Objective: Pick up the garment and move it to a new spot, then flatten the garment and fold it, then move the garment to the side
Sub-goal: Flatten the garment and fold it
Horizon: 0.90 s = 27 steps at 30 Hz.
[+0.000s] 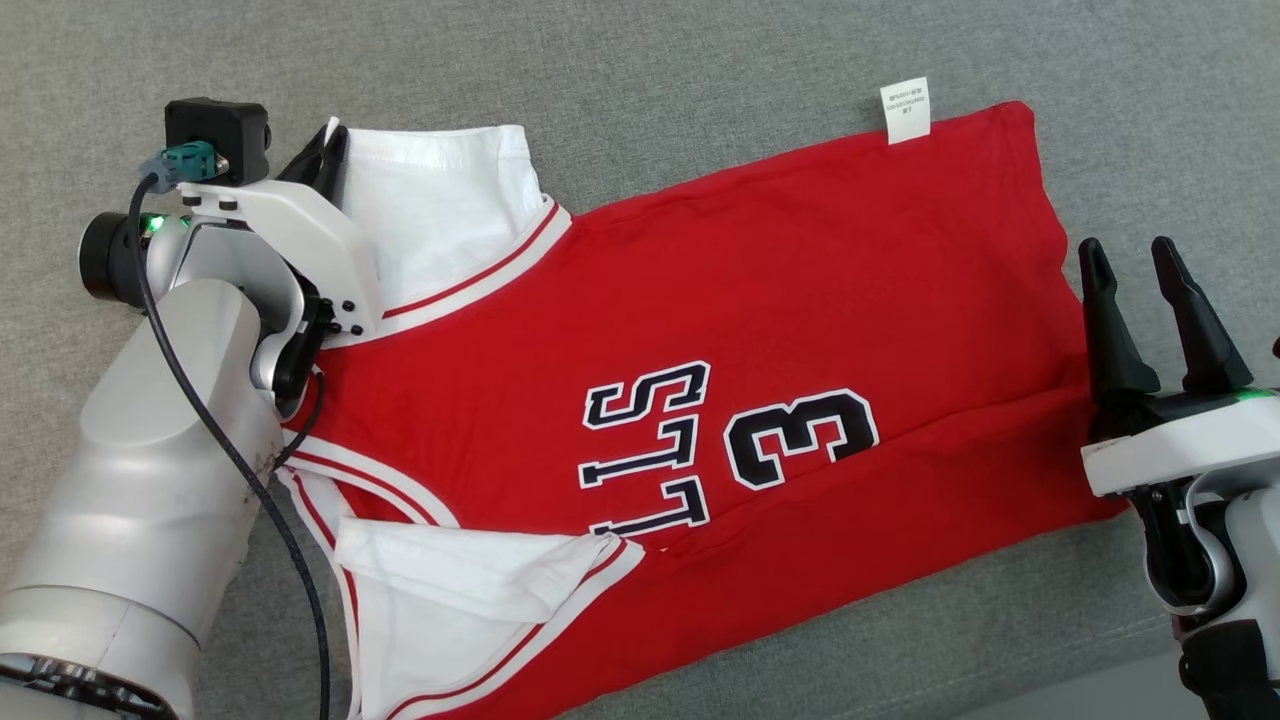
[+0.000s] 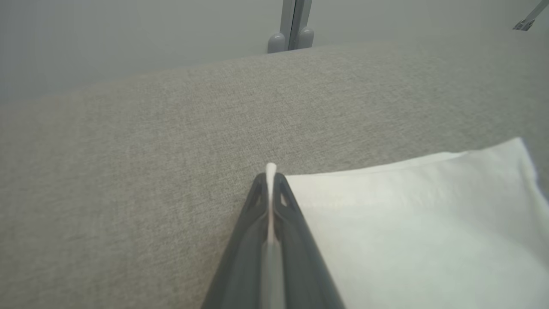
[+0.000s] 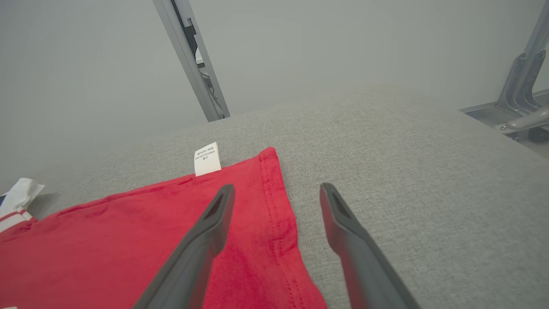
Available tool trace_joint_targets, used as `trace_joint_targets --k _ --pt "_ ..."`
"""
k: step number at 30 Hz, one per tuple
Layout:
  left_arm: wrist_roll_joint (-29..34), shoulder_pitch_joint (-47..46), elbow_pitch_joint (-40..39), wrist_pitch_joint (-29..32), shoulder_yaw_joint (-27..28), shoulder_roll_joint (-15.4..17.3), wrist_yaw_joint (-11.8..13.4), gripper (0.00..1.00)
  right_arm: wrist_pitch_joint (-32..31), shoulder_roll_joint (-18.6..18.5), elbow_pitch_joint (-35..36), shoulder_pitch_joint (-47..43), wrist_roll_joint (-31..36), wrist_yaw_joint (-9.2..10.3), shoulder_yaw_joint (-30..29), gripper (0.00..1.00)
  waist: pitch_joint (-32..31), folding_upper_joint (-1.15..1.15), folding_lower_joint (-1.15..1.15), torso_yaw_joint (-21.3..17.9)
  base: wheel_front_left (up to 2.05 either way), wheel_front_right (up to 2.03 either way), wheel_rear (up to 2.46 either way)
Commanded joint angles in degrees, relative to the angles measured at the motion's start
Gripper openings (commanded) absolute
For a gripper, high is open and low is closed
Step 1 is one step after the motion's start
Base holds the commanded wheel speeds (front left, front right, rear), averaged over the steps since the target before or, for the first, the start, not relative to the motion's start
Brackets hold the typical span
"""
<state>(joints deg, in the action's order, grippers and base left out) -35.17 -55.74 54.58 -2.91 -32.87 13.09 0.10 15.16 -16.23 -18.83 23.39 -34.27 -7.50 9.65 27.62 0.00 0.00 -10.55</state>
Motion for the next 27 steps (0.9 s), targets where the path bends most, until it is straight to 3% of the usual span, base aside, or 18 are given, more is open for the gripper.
trace_joint_targets --k 1,10,17,27 --pt "-0.1 -0.6 1.0 -0.2 -0.4 -0.1 -0.6 0.00 0.1 0.1 -0.1 0.0 0.2 0.02 -0.2 1.00 -0.1 0.00 0.00 0.3 0.00 0.00 0.00" --pt "-1.5 -1.0 0.4 -5.0 0.1 -1.7 -2.7 0.00 0.0 -2.0 -1.6 1.8 0.5 0.02 -0.3 1.00 -1.3 0.00 0.00 3.3 0.00 0.00 0.00" --pt "-2.1 0.5 -3.4 -9.2 0.5 -3.1 -3.5 0.00 -4.7 -4.8 -5.2 7.0 -2.2 0.02 0.3 1.00 -1.6 0.00 0.00 6.0 0.00 0.00 0.00" --pt "-1.8 4.3 -12.7 -10.5 -0.5 -4.8 -2.6 0.00 -13.0 -13.1 -17.0 17.4 -7.2 0.01 5.4 1.00 -0.6 0.00 0.00 11.5 0.00 0.00 0.00"
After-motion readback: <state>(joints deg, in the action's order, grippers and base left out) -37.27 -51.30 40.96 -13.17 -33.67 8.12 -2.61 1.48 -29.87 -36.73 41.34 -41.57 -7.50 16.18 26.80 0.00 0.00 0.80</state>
